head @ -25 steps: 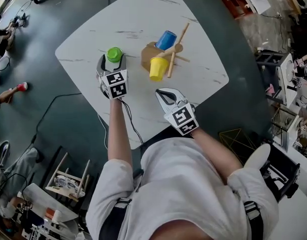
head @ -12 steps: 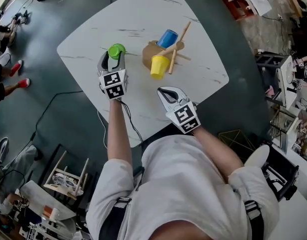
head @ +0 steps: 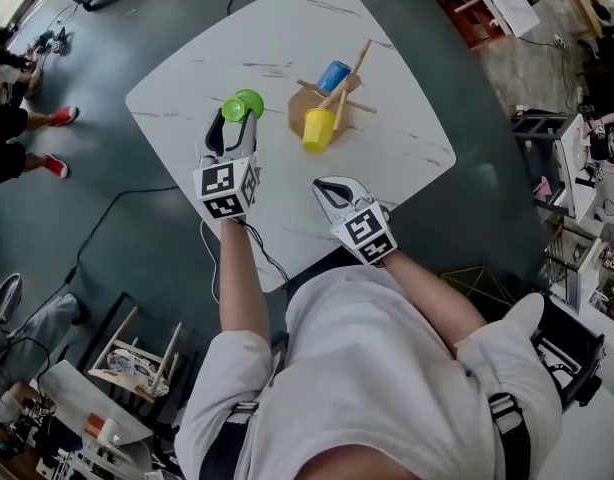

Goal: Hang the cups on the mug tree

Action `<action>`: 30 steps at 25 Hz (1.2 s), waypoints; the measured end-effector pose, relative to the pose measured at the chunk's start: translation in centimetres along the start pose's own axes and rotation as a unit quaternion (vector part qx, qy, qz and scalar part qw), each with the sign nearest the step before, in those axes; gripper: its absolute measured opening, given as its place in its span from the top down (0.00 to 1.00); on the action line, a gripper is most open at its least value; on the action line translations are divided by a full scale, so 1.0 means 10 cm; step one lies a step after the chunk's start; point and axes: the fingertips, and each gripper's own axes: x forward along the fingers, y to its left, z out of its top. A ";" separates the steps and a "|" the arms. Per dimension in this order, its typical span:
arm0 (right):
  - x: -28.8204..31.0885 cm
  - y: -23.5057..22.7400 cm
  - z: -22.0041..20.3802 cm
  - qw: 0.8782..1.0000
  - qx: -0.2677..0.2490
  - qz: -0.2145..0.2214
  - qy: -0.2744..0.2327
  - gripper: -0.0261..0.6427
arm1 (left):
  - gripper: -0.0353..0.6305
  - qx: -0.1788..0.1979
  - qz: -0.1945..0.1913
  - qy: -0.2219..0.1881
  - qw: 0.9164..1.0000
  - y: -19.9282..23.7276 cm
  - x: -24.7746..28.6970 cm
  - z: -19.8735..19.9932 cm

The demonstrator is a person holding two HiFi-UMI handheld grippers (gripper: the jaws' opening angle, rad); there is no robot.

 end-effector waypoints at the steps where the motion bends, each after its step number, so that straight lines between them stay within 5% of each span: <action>1: -0.01 0.02 0.01 1.000 0.000 0.000 -0.001 0.96 | 0.62 -0.002 -0.002 -0.004 1.000 -0.01 -0.03 0.03; 10: -0.13 0.08 0.05 1.000 -0.010 -0.002 -0.009 0.96 | 0.63 -0.063 -0.089 -0.059 0.992 -0.27 -0.28 0.57; 20: -0.28 -0.05 0.04 1.000 -0.004 -0.021 -0.012 0.96 | 0.63 -0.090 -0.154 -0.099 0.979 -0.55 -0.34 0.98; 24: -0.33 -0.12 0.05 0.999 0.004 -0.030 -0.014 0.96 | 0.63 -0.123 -0.188 -0.099 0.969 -0.64 -0.27 1.04; 30: -0.35 -0.21 -0.01 0.999 0.017 -0.038 -0.015 0.96 | 0.63 -0.114 -0.214 -0.073 0.967 -0.84 -0.11 0.92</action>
